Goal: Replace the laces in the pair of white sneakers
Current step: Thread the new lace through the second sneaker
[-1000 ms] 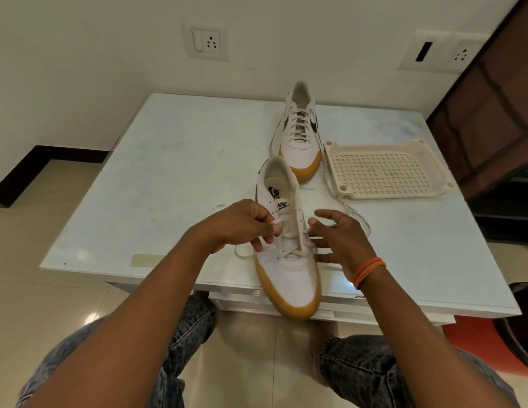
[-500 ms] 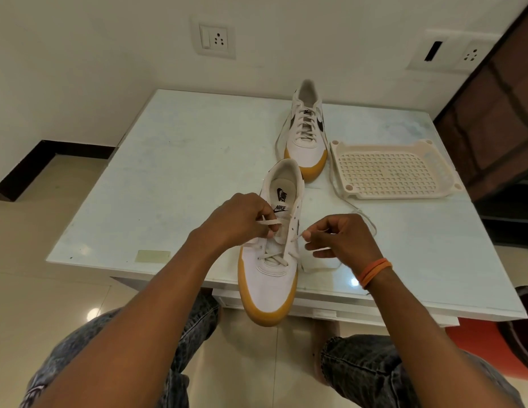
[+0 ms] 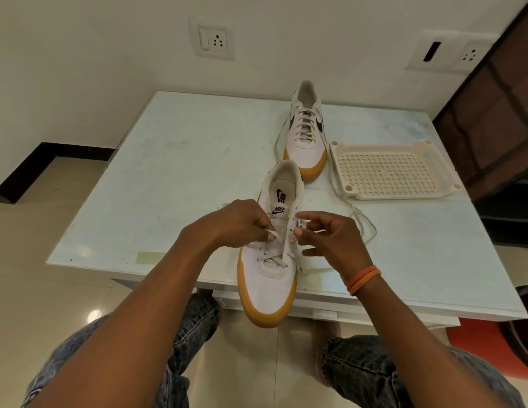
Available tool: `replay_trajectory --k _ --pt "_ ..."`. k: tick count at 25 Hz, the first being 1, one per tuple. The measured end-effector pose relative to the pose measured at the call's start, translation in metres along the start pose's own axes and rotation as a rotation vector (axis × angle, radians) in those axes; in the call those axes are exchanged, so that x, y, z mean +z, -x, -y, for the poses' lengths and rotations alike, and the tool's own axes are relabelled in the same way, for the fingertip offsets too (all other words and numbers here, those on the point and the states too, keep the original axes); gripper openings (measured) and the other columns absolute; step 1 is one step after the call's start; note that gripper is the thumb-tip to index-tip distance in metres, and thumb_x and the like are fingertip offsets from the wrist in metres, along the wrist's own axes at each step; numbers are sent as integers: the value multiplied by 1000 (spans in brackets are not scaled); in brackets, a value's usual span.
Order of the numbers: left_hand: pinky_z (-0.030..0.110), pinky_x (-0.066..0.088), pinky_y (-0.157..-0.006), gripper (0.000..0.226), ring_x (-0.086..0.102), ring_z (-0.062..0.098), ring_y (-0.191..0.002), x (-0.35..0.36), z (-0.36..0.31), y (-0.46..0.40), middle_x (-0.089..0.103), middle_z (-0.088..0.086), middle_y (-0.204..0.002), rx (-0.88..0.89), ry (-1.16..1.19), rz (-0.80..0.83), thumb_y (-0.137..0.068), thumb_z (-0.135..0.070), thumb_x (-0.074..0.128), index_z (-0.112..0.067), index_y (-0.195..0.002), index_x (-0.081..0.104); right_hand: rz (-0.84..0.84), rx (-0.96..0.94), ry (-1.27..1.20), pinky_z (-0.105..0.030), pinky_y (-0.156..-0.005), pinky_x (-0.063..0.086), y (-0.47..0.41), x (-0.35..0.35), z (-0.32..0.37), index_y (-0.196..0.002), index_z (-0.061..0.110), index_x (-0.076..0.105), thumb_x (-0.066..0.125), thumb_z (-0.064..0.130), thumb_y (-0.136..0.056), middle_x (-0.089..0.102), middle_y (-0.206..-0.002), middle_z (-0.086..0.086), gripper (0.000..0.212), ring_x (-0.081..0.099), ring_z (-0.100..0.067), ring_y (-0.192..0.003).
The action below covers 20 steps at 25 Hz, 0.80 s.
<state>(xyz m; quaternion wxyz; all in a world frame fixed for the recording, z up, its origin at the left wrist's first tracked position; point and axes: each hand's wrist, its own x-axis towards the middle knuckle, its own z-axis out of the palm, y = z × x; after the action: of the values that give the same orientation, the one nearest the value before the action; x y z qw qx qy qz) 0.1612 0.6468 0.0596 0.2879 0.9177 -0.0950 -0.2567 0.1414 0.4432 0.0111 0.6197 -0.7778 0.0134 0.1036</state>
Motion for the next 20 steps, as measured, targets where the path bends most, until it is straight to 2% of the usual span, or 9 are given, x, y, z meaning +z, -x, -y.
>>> replay_trajectory --k 3,5,9,11,13,15,16,18,20 --pt "42 52 -94 22 63 20 -98 -3 1 3 71 1 -102 -29 -23 109 -90 -34 66 -17 -99 78 -20 -63 64 -32 -68 61 0 -3 -2 -89 12 75 76 9 -79 74 -79 -5 11 72 -17 -74" --pt "40 48 -99 28 61 20 -101 -5 1 7 70 1 -105 -61 17 177 -94 -35 59 -15 -91 79 -65 -94 84 -30 -68 61 1 -2 -2 -86 10 75 75 9 -80 73 -76 -6 6 71 -17 -70" --pt "32 43 -101 39 56 21 -107 -7 0 11 66 0 -107 -146 118 251 -100 -34 49 -9 -90 78 -151 62 -208 -38 -69 61 4 7 1 -84 4 68 67 1 -86 70 -81 -18 4 72 -30 -75" --pt "31 46 -92 47 59 20 -94 -6 -1 10 68 1 -92 -157 104 179 -100 -40 45 -10 -83 77 -174 107 -278 -39 -68 61 7 10 1 -87 3 65 64 0 -88 66 -88 -25 4 72 -33 -76" --pt "34 50 -83 48 62 21 -81 -4 0 4 68 3 -85 -119 12 -64 -98 -48 46 -15 -78 74 -186 113 -310 -40 -68 61 7 10 2 -90 2 64 62 0 -90 64 -93 -27 3 71 -31 -76" --pt "37 53 -83 24 61 18 -89 -2 4 -3 60 4 -109 -20 -105 -353 -93 -43 58 -21 -93 70 -176 106 -302 -40 -68 61 6 10 3 -91 2 63 61 1 -90 63 -93 -25 2 71 -29 -77" --pt "37 54 -84 19 57 15 -98 -1 5 -4 51 2 -123 43 -140 -383 -91 -35 64 -27 -108 66 -165 103 -288 -39 -67 61 6 10 3 -92 2 63 62 1 -90 63 -92 -23 2 71 -27 -76" --pt "36 52 -90 42 50 17 -115 5 9 -9 37 0 -142 109 -201 -290 -89 -19 69 -33 -127 60 -143 105 -280 -37 -65 60 6 9 5 -91 1 64 62 1 -90 62 -88 -20 2 70 -24 -73" --pt "28 49 -92 36 51 20 -119 7 10 -9 36 0 -146 105 -162 -238 -88 -13 70 -29 -120 68 -201 113 -348 -35 -62 59 2 1 7 -88 3 65 60 -2 -91 61 -85 -17 8 68 -22 -71"
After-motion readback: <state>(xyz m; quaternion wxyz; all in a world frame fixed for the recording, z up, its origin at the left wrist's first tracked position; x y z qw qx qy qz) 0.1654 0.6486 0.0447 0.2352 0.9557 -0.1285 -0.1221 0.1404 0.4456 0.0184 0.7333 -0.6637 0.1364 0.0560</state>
